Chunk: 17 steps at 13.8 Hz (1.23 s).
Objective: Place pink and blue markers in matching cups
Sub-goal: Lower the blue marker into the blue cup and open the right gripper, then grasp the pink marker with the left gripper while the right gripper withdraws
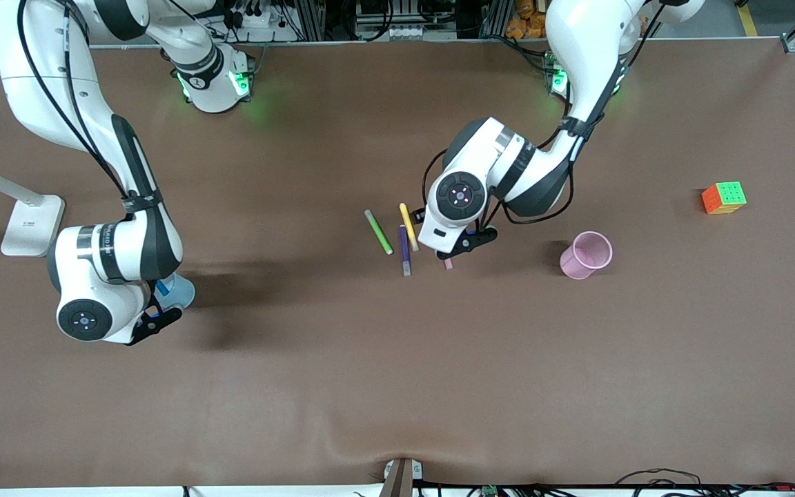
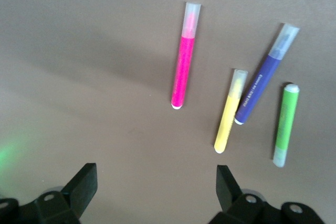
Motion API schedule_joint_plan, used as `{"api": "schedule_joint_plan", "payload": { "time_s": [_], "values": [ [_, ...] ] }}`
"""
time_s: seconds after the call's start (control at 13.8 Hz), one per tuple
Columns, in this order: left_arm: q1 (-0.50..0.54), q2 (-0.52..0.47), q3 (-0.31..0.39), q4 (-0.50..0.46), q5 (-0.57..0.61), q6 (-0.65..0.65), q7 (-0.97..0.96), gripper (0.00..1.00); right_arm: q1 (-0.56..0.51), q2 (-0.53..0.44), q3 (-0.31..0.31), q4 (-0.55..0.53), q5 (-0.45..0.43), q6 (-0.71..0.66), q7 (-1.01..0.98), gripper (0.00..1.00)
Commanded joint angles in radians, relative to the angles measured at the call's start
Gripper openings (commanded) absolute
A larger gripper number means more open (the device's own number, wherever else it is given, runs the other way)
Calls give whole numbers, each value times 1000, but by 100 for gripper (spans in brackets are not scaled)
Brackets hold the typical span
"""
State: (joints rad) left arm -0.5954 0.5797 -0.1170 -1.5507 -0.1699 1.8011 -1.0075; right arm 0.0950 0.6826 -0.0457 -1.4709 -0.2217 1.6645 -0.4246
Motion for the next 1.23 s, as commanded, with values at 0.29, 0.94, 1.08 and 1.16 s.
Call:
{"api": "schedule_joint_plan", "payload": {
  "time_s": [0.29,0.94,1.08,1.16],
  "values": [
    [-10,87,0,0,-19,15,-14,100,-15,0,18,37,-19,-6,-2,56],
    [37,167,3,1,-34,87,72,100,-80,-32,20,136,111,-6,6,76],
    [43,180,3,1,-33,99,84,100,-81,-44,20,141,125,-11,24,79],
    [48,186,3,3,-33,106,93,100,-87,-73,20,139,146,-12,36,84]
  ]
}}
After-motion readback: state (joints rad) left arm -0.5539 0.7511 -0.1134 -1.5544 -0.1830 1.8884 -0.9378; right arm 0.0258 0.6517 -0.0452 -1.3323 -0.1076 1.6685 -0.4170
